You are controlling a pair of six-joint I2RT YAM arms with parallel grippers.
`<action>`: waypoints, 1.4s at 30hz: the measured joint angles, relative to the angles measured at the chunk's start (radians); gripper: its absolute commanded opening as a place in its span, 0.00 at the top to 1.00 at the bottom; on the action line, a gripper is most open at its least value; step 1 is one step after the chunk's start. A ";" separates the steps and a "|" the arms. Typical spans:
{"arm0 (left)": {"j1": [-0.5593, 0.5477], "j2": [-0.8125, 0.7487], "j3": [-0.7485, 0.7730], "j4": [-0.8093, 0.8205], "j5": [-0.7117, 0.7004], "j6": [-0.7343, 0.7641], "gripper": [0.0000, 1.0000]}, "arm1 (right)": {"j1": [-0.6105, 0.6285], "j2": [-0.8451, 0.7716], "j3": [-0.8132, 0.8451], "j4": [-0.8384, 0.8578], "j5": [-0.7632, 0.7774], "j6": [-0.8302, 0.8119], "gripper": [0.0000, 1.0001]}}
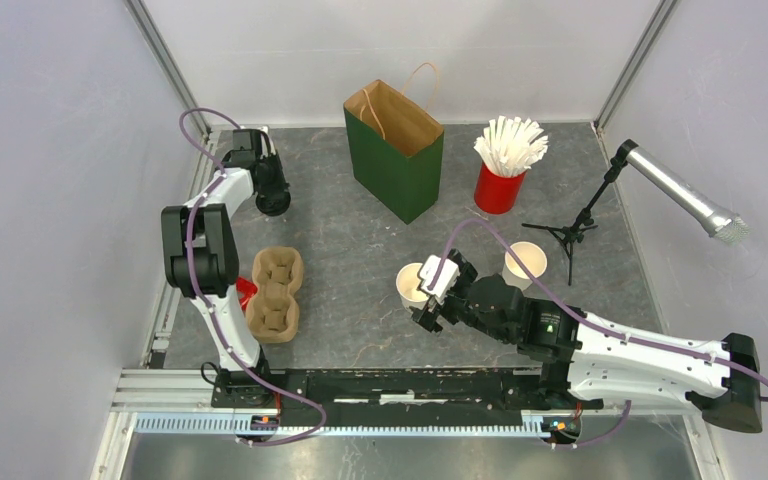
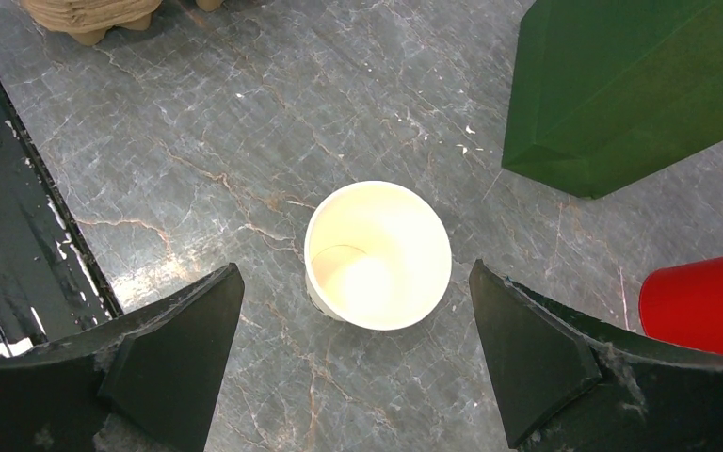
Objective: Pack the takeout coffee
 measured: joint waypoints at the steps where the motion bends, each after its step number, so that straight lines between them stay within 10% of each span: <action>1: -0.001 -0.002 0.000 -0.003 0.000 0.000 0.98 | 0.000 -0.001 0.000 0.001 0.000 0.000 0.02; 42: -0.038 -0.185 0.032 -0.185 0.028 -0.001 0.98 | 0.000 -0.026 -0.093 0.132 -0.013 -0.024 0.02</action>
